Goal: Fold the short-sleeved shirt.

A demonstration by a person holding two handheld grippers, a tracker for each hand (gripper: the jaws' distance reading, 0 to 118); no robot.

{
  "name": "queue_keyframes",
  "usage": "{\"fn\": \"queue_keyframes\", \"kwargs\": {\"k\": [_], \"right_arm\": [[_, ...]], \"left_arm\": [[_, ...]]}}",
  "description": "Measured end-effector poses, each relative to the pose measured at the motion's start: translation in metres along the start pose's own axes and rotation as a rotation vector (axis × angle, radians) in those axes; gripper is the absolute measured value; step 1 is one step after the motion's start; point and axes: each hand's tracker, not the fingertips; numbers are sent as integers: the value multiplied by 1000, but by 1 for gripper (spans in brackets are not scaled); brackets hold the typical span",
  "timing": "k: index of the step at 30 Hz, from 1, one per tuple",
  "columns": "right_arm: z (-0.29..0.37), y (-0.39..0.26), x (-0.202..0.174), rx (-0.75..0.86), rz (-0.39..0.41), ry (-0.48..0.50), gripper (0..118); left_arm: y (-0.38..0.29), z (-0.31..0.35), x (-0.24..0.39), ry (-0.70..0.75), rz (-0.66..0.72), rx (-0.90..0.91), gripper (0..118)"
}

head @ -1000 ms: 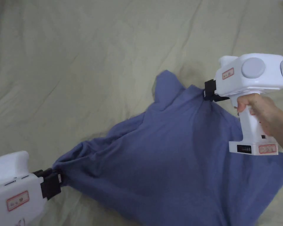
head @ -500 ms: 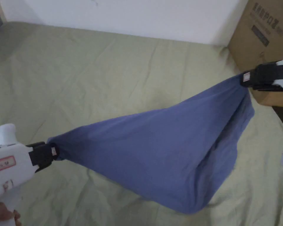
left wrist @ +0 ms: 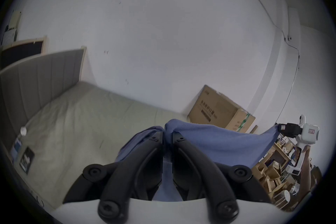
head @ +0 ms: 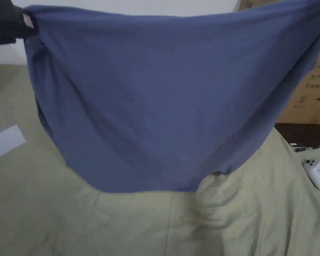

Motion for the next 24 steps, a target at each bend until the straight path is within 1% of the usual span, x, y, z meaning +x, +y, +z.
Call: {"fn": "queue_keyframes", "kwargs": {"k": [2,6,7,9,10,11,14,15,16,18,20,24], "right_arm": [[-3,15,-1,17,-2,6,1],[-24,42,-9,53,7,-14,1],[-18,34,-6,57,13,-23,1],[-18,34,-5,67,36,-51,1],[-19,33,-4,79,65,-74,1],[-5,43,-54,83,74,-86,1],[-10,46,-53,90,49,-101,1],[-42,73,-66,91,41,-106,1],[-57,84,-71,91,44,-117,1],[-78,96,-75,101,60,-146,1],[-100,108,-83,106,88,-168,1],[-149,132,-93,114,109,-202,1]], "left_arm": [[27,1,8,16,-33,35,7],[71,-7,21,37,-84,54,7],[81,-11,23,46,-89,54,7],[95,-19,25,64,-93,52,7],[103,-24,25,70,-90,49,7],[110,-30,26,78,-89,50,7],[132,-52,28,136,-127,54,7],[139,-61,28,160,-146,52,7],[145,-70,28,174,-159,51,7],[154,-87,29,193,-167,53,7],[163,-110,27,244,-191,47,7],[179,-159,20,300,-196,49,7]]}}
